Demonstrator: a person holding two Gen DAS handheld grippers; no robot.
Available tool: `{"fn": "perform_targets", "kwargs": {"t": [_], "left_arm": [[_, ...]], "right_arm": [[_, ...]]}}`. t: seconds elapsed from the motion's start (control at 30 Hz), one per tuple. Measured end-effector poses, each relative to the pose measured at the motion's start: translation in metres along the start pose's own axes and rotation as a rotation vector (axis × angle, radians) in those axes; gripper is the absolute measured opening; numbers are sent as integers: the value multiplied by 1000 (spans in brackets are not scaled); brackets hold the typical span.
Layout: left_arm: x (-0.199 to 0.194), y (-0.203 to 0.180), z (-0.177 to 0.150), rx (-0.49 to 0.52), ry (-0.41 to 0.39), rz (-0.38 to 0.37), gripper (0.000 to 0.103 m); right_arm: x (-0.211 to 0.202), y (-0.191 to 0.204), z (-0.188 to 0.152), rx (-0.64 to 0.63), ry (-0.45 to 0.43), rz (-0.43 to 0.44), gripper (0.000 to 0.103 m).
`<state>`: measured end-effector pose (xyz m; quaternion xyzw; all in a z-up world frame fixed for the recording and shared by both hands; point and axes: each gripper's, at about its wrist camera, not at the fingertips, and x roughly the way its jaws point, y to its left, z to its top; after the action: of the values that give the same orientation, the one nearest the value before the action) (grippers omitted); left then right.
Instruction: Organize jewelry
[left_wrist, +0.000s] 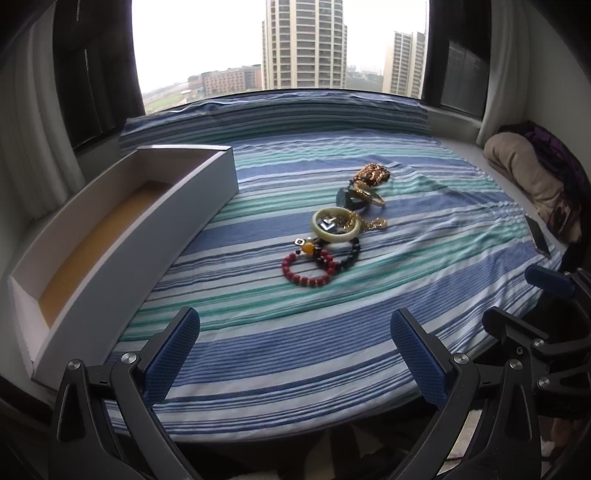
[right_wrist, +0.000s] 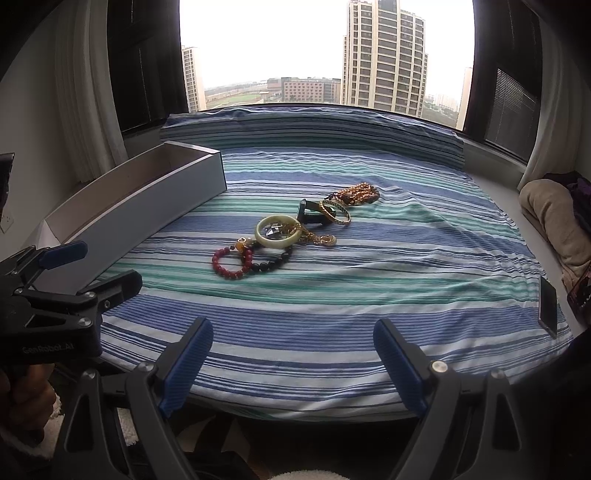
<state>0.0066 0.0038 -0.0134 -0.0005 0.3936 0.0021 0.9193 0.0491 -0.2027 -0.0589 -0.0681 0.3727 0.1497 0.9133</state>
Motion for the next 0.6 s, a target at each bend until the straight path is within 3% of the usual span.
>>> {"fn": "perform_targets", "kwargs": {"t": [0.6], "left_arm": [[4,2,-3,-12,25,-3,103]], "right_arm": [[1,2,-1,3,11,5,90]]}}
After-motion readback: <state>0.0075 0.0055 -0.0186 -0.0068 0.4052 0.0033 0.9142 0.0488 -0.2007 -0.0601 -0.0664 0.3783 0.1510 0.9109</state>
